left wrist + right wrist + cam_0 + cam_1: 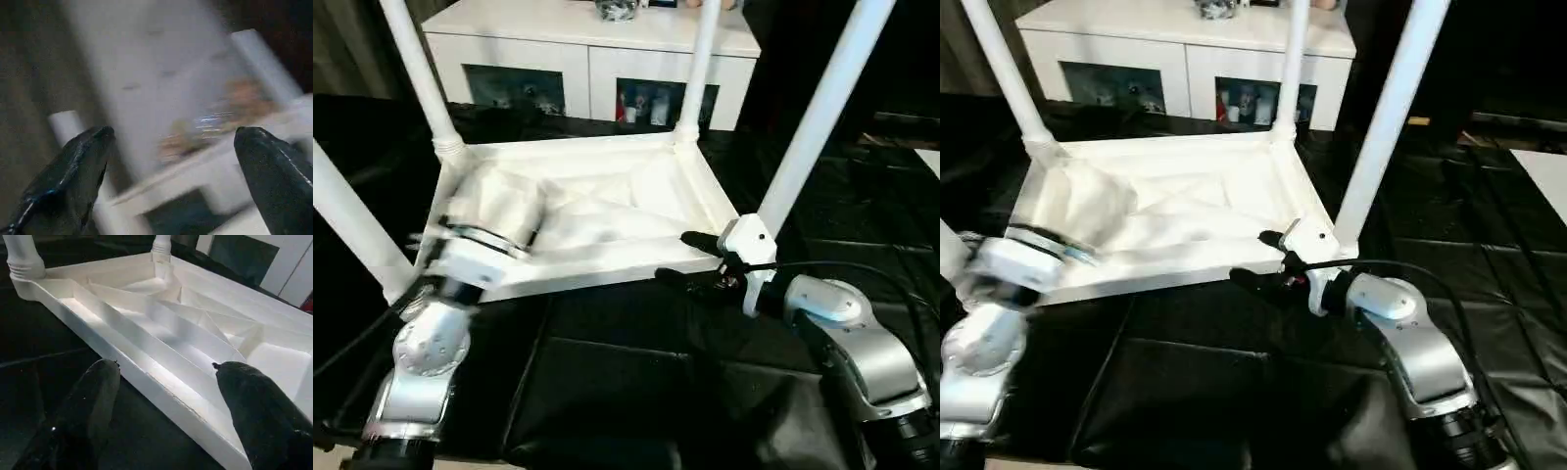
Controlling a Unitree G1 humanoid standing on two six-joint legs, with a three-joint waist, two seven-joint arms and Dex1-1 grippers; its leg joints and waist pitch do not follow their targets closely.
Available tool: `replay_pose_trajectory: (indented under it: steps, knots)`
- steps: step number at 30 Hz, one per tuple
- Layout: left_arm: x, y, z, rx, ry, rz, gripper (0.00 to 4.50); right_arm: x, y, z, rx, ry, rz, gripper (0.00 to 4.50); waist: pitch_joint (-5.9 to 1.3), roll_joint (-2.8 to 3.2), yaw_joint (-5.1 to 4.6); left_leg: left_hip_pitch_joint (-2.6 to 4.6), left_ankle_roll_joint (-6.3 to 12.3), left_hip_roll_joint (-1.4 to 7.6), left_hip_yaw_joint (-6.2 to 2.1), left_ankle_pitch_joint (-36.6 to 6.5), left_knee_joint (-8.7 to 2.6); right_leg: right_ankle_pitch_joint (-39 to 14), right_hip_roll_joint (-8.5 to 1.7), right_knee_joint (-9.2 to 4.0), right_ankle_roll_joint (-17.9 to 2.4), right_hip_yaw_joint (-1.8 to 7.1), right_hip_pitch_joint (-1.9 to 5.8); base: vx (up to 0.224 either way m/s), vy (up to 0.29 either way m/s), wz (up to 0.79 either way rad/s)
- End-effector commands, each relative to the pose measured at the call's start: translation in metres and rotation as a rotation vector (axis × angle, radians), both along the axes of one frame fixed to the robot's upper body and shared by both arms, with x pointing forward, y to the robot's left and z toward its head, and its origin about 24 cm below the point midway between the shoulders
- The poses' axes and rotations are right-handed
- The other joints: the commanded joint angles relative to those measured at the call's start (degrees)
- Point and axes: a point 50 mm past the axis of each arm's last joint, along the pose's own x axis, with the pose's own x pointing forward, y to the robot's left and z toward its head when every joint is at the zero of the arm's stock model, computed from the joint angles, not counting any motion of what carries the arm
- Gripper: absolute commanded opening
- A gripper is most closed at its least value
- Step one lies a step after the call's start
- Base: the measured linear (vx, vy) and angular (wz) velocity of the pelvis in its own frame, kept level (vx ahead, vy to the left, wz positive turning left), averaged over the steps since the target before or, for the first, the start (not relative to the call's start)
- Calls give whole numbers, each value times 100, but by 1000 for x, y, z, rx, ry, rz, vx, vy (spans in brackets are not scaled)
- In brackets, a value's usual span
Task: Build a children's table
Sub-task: Rotate table base
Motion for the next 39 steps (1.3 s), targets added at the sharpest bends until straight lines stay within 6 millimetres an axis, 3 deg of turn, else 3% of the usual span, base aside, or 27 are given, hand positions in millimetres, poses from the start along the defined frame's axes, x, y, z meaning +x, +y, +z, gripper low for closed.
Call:
replay_pose_trajectory:
  steps: [1, 4, 5, 9, 12, 23, 25, 30, 35, 39]
  knots:
    - [-2, 17, 20, -39, -137, 176, 443, 1, -7, -2, 13, 3, -34, 348, -342, 19, -16, 129, -134, 230, -194, -2300, -457, -2302, -201, -524, -546, 168, 127, 0, 0, 0]
    - [-1, 29, 31, -84, -210, 313, 443, 2, -7, -2, 15, 5, -34, 348, -345, 18, -15, 130, -82, 217, -197, -2263, -443, -2245, -197, -535, -592, 162, 110, 0, 0, 0]
    - [-1, 31, 37, -92, -268, 380, 443, 2, -7, -2, 16, 5, -34, 348, -349, -8, -16, 113, -63, 224, -205, -2234, -451, -2156, -188, -523, -587, 155, 124, 0, 0, 0]
    - [1, 30, 42, -131, -289, 387, 443, 3, -7, -4, 16, 8, -34, 348, -374, 12, 12, 89, -38, 230, -214, -2109, -447, -1866, -215, -484, -677, 159, 142, 0, 0, 0]
    - [4, 35, 38, -192, -267, 431, 443, 3, -7, -4, 7, 10, -26, 348, -380, 5, 12, 83, -6, 220, -201, -2078, -435, -1712, -212, -470, -745, 165, 143, 0, 0, 0]
    - [7, 60, 3, -473, -114, 612, 443, -8, -8, -8, -20, 68, 79, 348, -381, -3, -6, 72, 77, 209, -205, -2081, -416, -1923, -202, -513, -730, 143, 140, 0, 0, 0]
    - [11, 62, -7, -567, -63, 548, 443, -10, -9, -8, -28, 72, 92, 348, -372, -12, 4, 73, 87, 199, -204, -2142, -418, -1981, -196, -521, -735, 140, 126, 0, 0, 0]
    - [17, 56, -19, -602, 49, 407, 443, -8, -10, -8, -31, 67, 79, 348, -367, -22, 30, 76, 58, 208, -204, -2182, -428, -2160, -219, -544, -658, 145, 110, 0, 0, 0]
    - [30, 36, -40, -611, 289, 70, 443, -9, -8, -7, -32, 74, 101, 348, -356, -5, 78, 106, -69, 216, -204, -2366, -455, -2412, -228, -566, -591, 164, 70, 0, 0, 0]
    - [28, 25, -68, -587, 515, -194, 443, -14, -10, -10, -39, 101, 132, 348, -332, 14, 117, 150, -124, 210, -199, -2549, -476, -2626, -241, -599, -544, 179, 42, 0, 0, 0]
